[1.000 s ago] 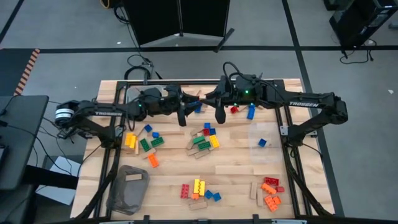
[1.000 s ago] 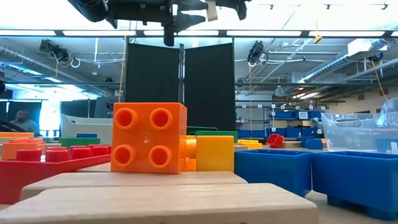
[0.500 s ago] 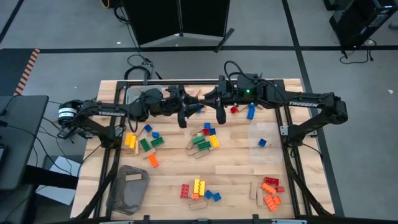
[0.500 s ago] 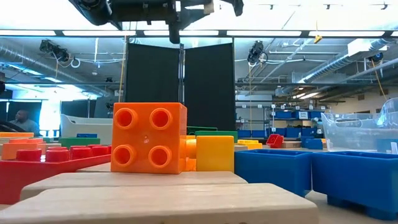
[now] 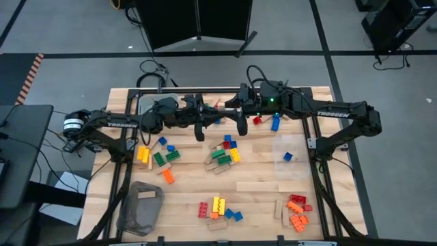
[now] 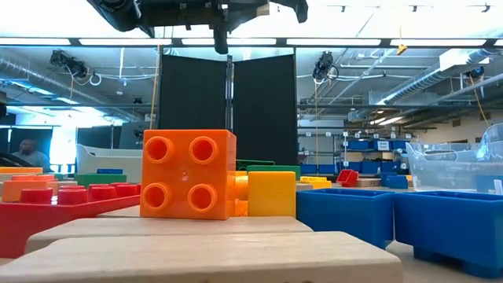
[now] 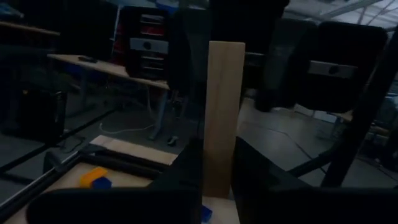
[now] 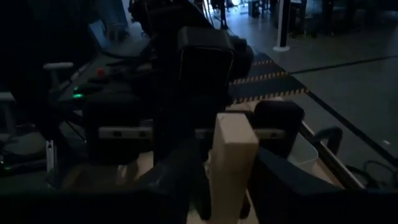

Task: Sort blocks by size
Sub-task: Put the brown block into the black bin

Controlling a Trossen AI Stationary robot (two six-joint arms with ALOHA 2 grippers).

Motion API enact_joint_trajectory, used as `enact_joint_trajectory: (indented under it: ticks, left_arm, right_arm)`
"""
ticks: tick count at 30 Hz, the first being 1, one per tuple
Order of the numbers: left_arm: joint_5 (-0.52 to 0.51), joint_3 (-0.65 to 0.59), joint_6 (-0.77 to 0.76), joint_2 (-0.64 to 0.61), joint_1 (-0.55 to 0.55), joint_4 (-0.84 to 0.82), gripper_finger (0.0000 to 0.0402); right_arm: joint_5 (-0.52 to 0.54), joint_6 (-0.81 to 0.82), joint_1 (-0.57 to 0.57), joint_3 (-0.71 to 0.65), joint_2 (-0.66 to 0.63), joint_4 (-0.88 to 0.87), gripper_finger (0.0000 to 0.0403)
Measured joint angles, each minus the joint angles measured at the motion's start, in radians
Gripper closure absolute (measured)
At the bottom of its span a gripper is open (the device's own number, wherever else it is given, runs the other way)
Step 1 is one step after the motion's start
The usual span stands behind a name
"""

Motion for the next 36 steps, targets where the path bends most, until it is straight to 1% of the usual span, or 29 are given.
enact_joint_trajectory:
  ticks: [4, 7, 11, 14, 16, 19, 21, 26, 28, 29, 33, 36]
  left_arm:
    - [-0.095, 0.000, -0.004, -0.068, -0.001, -0.117, 0.0346]
    - [-0.201, 0.000, -0.029, -0.153, 0.002, -0.285, 0.0346]
    - [-0.331, 0.004, -0.085, -0.296, -0.022, -0.547, 0.0346]
    - [-0.483, 0.045, -0.190, -0.389, -0.068, -0.797, 0.0346]
    - [-0.579, 0.084, -0.267, -0.426, -0.119, -0.956, 0.0346]
    - [-0.670, 0.157, -0.402, -0.437, -0.212, -1.169, 0.0346]
    - [-0.691, 0.204, -0.504, -0.420, -0.279, -1.308, 0.0346]
    - [-0.680, 0.288, -0.769, -0.320, -0.447, -1.588, 0.0346]
    - [-0.631, 0.331, -0.858, -0.264, -0.500, -1.711, 0.0346]
    - [-0.595, 0.352, -0.880, -0.233, -0.525, -1.773, 0.0346]
    - [-0.384, 0.434, -0.858, -0.115, -0.612, -1.993, 0.0346]
    - [-0.209, 0.472, -0.733, -0.056, -0.668, -2.118, 0.0346]
  right_arm:
    - [0.014, 0.002, -0.006, 0.000, -0.010, -0.059, 0.0225]
    - [0.000, 0.003, -0.018, -0.001, -0.036, -0.130, 0.0214]
    - [0.003, -0.001, -0.041, -0.001, -0.070, -0.237, 0.0212]
    - [0.006, -0.004, -0.053, -0.001, -0.089, -0.278, 0.0215]
    - [0.006, -0.011, -0.060, -0.002, -0.095, -0.286, 0.0216]
    - [0.007, -0.029, -0.071, -0.015, -0.093, -0.286, 0.0215]
    - [0.007, -0.035, -0.076, -0.027, -0.090, -0.281, 0.0215]
    - [0.007, -0.057, -0.087, -0.071, -0.089, -0.283, 0.0217]
    - [0.007, -0.058, -0.091, -0.083, -0.089, -0.284, 0.0217]
    - [0.007, -0.059, -0.093, -0.090, -0.089, -0.282, 0.0217]
    - [0.007, -0.094, -0.099, -0.113, -0.089, -0.282, 0.0217]
    - [0.007, -0.110, -0.103, -0.122, -0.089, -0.282, 0.0218]
